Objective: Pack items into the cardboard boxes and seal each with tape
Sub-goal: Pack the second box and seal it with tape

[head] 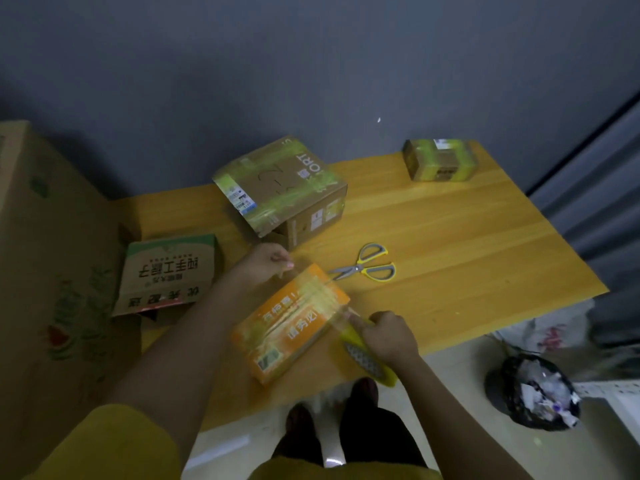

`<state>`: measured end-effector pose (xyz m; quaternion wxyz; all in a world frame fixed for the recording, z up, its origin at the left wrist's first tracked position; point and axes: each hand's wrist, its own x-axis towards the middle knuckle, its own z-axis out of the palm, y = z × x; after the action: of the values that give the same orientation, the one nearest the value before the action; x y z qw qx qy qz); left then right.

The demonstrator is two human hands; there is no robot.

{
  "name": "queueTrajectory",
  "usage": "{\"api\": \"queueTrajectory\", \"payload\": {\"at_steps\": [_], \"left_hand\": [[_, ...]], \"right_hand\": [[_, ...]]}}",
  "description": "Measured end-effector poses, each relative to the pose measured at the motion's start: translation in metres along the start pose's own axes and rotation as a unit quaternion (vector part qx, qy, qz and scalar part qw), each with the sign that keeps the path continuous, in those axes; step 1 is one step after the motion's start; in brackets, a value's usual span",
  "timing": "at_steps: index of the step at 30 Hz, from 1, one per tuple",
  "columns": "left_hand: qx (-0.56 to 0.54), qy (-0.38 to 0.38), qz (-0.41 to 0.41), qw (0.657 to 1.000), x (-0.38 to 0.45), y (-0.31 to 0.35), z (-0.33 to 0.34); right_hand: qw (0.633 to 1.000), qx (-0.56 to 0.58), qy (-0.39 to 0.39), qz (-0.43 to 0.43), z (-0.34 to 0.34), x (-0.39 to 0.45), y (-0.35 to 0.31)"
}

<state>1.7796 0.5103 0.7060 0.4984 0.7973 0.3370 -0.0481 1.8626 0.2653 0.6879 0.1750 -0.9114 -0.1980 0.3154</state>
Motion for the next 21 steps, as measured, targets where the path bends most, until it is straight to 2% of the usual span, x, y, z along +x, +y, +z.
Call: {"api": "queueTrajectory", "payload": {"at_steps": [4,7,15,17,21], "left_hand": [[-0.008,-0.018,-0.050,0.999,0.012,-0.011,0.004],[-0.110,-0.005,-0.121,0.987,0.019,-0.017,0.011],[-0.256,0.013,-0.212,0.943,-0.011,-0.039,0.025],[-0.301,0.027,-0.212,0.929,-0.019,-0.048,0.031],[-0.279,0.061,-0.162,0.945,-0.028,-0.049,0.028]], "right_hand": [[1.000,0.028,-0.009,-0.003,0.011,0.008,-0.003],[0.997,0.057,-0.006,-0.050,0.012,0.016,-0.004],[0.989,-0.104,-0.051,-0.090,-0.024,0.067,-0.020],[0.981,-0.140,-0.082,-0.106,-0.035,0.079,-0.029],[0.971,-0.168,-0.126,-0.116,-0.047,0.083,-0.040]]}}
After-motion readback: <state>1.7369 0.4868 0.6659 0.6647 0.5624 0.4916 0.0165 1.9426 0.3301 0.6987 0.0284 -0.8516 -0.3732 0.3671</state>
